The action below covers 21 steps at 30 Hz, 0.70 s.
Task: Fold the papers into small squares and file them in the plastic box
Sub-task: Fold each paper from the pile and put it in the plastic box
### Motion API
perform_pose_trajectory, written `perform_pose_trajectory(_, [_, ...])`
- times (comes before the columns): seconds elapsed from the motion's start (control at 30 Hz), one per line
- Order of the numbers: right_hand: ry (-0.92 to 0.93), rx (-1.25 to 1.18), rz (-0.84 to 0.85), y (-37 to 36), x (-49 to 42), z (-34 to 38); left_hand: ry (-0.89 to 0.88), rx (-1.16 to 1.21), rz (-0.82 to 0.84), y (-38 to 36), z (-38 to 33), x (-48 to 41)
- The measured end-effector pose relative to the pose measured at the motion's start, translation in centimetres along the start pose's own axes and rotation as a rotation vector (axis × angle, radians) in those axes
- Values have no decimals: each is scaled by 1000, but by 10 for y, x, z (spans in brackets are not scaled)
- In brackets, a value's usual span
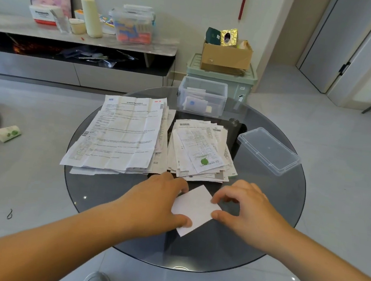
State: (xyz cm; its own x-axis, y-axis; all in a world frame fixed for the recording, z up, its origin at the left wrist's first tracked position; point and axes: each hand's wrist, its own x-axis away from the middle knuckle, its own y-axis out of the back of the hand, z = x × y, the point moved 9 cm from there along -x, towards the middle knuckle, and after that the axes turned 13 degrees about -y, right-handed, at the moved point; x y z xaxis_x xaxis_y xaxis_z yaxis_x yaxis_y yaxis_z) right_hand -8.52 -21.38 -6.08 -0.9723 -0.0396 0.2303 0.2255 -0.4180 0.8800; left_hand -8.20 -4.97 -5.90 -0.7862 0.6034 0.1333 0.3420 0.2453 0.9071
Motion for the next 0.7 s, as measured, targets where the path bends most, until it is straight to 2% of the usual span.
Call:
perform_pose_trajectory(0.3, [123,53,10,-11,9,15,56,40,66,-2,-6,-4])
perform_pose_trajectory(0.5, [106,34,33,-11,7,14,113,356,-91,8,10,-3])
perform_pose_trajectory(0.7, [132,29,33,-11,11,16,114,431,-25,5,13,-7])
